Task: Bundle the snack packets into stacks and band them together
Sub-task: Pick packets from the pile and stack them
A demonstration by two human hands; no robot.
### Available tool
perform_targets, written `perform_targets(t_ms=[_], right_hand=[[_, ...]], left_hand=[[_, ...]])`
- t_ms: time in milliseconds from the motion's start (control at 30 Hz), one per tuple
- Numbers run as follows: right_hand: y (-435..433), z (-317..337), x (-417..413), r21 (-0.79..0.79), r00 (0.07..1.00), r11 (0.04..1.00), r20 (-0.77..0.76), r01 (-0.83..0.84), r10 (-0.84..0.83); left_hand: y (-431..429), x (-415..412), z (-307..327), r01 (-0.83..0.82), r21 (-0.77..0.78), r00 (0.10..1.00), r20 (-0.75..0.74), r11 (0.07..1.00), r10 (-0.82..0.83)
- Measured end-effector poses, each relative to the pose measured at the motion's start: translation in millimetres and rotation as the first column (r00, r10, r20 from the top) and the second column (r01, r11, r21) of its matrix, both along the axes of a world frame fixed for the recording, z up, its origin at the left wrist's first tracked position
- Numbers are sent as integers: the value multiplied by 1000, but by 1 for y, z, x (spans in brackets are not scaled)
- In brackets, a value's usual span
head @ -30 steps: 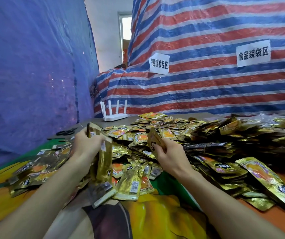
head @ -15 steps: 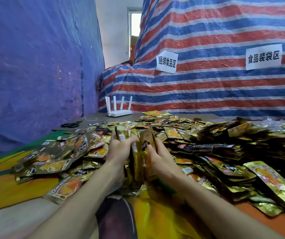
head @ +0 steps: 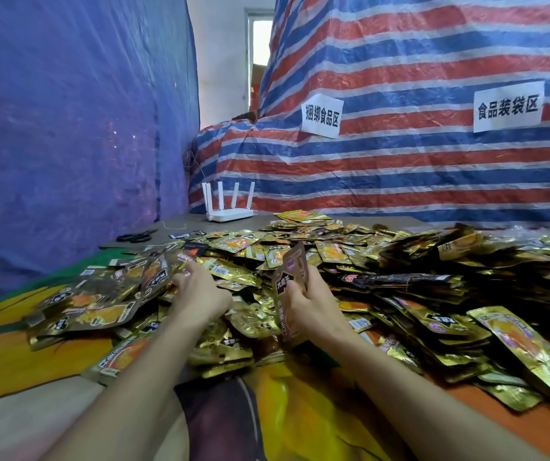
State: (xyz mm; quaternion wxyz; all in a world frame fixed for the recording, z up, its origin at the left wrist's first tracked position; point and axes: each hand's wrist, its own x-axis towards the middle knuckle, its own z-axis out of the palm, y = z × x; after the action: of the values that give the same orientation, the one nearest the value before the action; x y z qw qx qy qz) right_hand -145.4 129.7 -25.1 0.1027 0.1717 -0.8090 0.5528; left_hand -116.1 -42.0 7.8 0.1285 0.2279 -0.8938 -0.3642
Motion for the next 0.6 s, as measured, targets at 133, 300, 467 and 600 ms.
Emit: perform_targets(t_ms=[133, 300, 467, 600], right_hand=[[-5, 2, 0, -66, 997, 997, 64, 41, -37], [-6, 8, -2, -327, 937, 932, 346, 158, -37], [4, 10, -5, -596, 806, 754, 571, 276, 156], [3, 10, -6, -612, 773, 744, 597, 267, 214]], left_hand=[[16, 10, -2, 9, -622, 997, 63, 783, 39], [51, 13, -11, 298, -576, 949, 265, 761, -171], [45, 16, -1, 508, -445, 844, 429, 738, -322], [42, 16, -6, 396, -462, 915, 273, 793, -298]])
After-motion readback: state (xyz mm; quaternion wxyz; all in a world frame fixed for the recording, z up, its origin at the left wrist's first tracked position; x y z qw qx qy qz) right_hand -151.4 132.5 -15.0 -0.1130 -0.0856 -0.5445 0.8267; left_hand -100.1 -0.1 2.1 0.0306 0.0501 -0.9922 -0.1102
